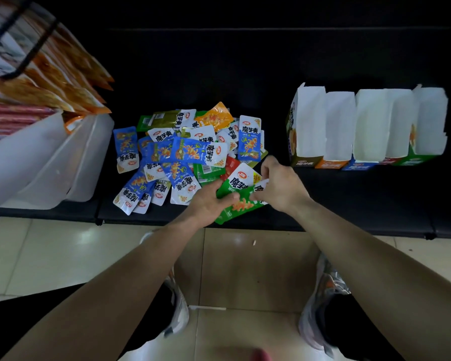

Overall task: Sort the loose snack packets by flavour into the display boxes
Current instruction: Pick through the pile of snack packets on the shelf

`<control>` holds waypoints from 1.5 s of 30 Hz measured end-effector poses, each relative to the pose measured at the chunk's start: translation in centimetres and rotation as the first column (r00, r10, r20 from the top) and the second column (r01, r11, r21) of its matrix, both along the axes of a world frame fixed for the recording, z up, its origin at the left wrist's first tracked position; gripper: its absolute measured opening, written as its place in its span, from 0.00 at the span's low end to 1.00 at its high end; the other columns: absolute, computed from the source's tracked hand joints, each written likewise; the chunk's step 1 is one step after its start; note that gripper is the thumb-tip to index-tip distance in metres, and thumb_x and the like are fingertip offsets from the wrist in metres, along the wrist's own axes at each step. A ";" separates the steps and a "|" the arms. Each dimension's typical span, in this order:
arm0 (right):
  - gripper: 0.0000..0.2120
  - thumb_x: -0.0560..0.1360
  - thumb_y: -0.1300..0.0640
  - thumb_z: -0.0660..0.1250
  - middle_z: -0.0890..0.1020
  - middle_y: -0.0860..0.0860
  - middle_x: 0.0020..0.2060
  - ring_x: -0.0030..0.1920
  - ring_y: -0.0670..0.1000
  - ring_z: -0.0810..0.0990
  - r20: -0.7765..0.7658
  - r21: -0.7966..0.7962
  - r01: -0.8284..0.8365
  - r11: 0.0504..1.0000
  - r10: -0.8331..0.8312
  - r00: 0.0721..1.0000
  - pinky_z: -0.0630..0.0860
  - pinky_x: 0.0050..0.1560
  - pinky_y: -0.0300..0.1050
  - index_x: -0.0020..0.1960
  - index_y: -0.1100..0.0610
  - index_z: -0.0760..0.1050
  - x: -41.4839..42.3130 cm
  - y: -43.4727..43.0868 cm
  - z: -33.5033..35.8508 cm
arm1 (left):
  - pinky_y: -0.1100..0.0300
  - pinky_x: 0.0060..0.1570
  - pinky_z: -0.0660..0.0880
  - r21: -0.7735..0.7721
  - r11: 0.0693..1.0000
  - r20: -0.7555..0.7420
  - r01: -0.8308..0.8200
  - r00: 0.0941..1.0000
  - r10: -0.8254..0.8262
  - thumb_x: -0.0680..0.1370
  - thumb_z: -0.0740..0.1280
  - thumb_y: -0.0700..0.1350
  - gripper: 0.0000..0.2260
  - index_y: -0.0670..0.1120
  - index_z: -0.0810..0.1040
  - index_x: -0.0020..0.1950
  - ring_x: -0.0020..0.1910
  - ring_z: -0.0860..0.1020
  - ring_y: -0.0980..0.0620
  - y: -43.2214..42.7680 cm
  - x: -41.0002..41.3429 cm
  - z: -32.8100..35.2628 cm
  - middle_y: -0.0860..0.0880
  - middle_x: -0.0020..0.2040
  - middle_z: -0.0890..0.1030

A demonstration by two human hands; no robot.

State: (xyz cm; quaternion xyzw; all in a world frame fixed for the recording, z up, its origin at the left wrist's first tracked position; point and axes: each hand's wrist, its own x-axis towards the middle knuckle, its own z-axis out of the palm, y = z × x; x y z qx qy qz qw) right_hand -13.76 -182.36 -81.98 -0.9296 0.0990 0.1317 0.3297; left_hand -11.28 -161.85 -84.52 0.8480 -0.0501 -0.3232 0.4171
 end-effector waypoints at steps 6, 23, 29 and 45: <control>0.35 0.66 0.47 0.81 0.73 0.47 0.58 0.53 0.47 0.77 0.011 0.090 0.043 0.995 -0.044 0.999 0.79 0.50 0.46 0.65 0.51 0.66 0.6 1.7 -0.9 | 0.58 0.58 0.76 -0.025 0.997 0.014 -0.068 0.998 0.069 0.77 0.72 0.50 0.17 0.46 0.78 0.63 0.57 0.80 0.53 0.8 0.4 -0.7 0.52 0.57 0.83; 0.14 0.82 0.43 0.60 0.81 0.50 0.53 0.54 0.54 0.79 0.103 0.059 -0.086 0.995 0.079 0.991 0.76 0.50 0.50 0.60 0.51 0.75 4.2 7.2 -2.0 | 0.58 0.45 0.79 0.114 0.993 -0.011 -0.036 0.999 0.038 0.76 0.73 0.50 0.18 0.47 0.74 0.63 0.48 0.83 0.51 6.9 2.6 1.7 0.48 0.53 0.83; 0.27 0.84 0.49 0.54 0.51 0.48 0.82 0.80 0.51 0.53 -0.059 -0.230 -0.517 0.825 0.519 0.853 0.60 0.77 0.53 0.82 0.51 0.53 3.8 9.2 -6.4 | 0.52 0.49 0.81 0.269 0.959 0.058 -0.086 0.996 0.073 0.76 0.72 0.47 0.13 0.50 0.75 0.59 0.44 0.83 0.48 14.2 5.7 4.5 0.48 0.48 0.83; 0.28 0.80 0.41 0.61 0.57 0.53 0.73 0.65 0.60 0.67 -0.122 -0.340 -0.221 0.914 0.190 0.974 0.75 0.59 0.57 0.77 0.46 0.56 0.6 5.6 -8.2 | 0.59 0.40 0.76 0.246 0.931 -0.043 -0.268 0.957 0.287 0.78 0.71 0.50 0.21 0.44 0.72 0.67 0.44 0.78 0.55 7.4 1.2 -2.8 0.46 0.61 0.79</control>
